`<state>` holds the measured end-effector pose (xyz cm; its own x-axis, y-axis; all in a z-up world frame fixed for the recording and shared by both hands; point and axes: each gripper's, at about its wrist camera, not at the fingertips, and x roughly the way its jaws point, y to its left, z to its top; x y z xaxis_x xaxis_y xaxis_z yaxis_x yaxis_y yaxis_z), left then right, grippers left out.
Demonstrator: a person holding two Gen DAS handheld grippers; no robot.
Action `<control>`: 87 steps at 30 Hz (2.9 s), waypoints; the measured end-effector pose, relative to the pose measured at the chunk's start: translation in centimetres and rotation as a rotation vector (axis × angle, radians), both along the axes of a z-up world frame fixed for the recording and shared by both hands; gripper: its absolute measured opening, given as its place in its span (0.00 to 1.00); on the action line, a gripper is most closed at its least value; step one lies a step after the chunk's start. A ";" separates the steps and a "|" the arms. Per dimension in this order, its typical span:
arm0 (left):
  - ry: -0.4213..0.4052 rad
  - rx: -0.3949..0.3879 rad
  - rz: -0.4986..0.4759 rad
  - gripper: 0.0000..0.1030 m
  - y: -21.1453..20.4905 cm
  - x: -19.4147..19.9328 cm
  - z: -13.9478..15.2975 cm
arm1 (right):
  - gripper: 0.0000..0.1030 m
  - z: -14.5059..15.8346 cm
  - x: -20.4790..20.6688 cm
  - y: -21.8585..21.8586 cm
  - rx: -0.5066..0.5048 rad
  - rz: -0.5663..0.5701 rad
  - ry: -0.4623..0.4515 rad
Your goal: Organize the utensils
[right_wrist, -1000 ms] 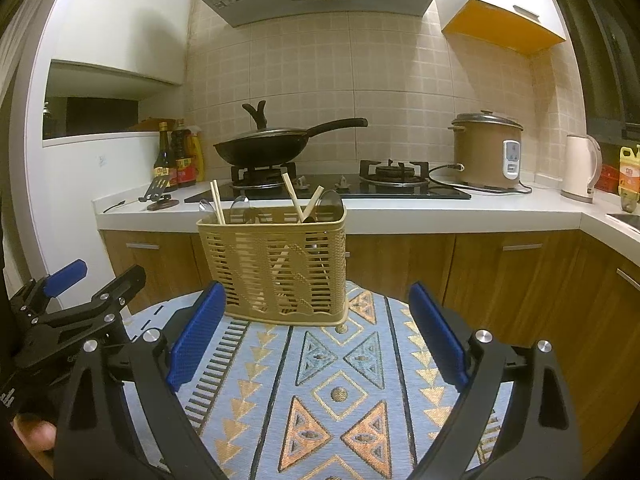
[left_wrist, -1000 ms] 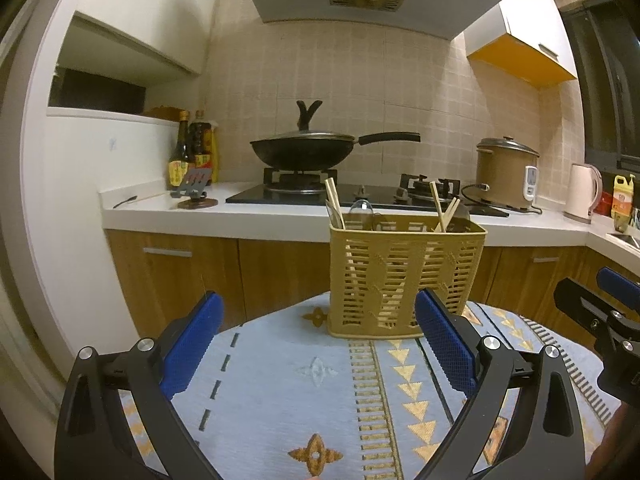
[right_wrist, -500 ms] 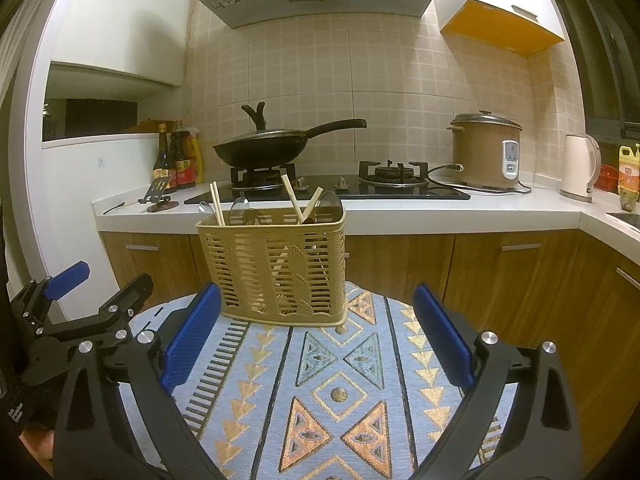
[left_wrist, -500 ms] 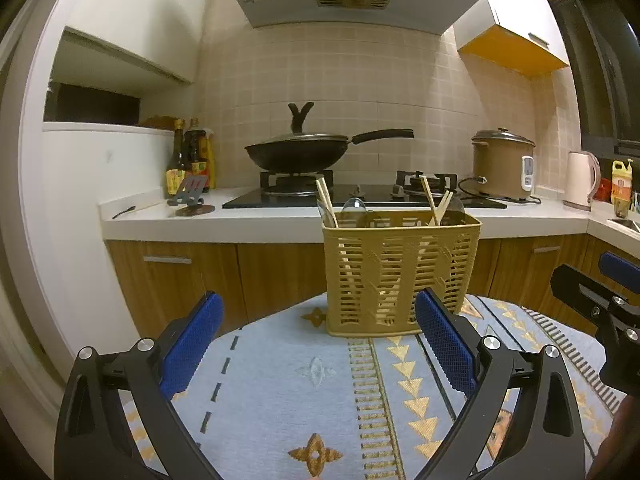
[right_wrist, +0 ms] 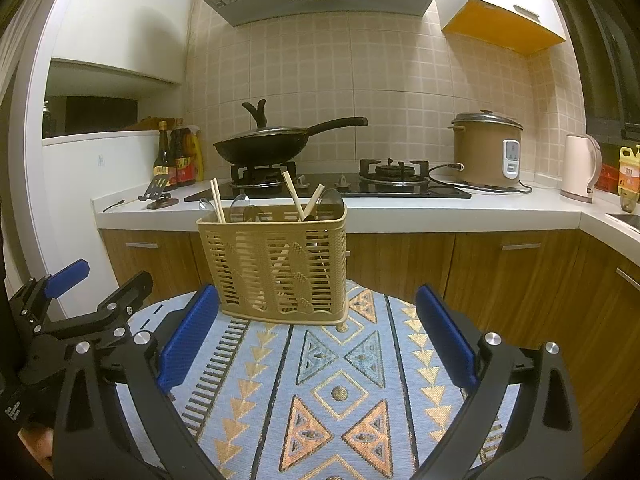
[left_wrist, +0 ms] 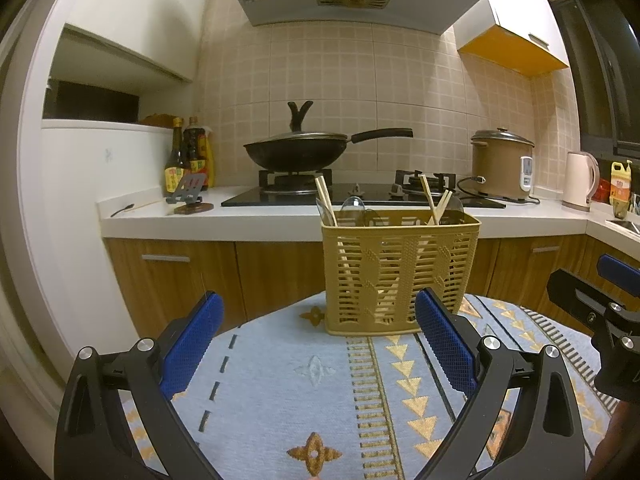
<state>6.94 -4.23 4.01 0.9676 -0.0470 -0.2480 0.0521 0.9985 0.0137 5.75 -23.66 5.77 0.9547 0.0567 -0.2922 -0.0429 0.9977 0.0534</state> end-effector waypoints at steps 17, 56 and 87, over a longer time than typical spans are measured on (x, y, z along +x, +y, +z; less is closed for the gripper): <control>0.013 -0.013 -0.008 0.92 0.3 0.4 -0.1 | 0.92 -0.1 0.1 0.6 -0.010 0.009 0.008; 0.015 -0.001 -0.012 0.92 0.0 0.3 -0.2 | 0.92 -0.3 0.1 0.7 -0.015 0.010 0.006; 0.019 0.005 -0.017 0.92 -0.1 0.5 -0.3 | 0.92 -0.3 0.0 0.7 -0.022 0.009 0.006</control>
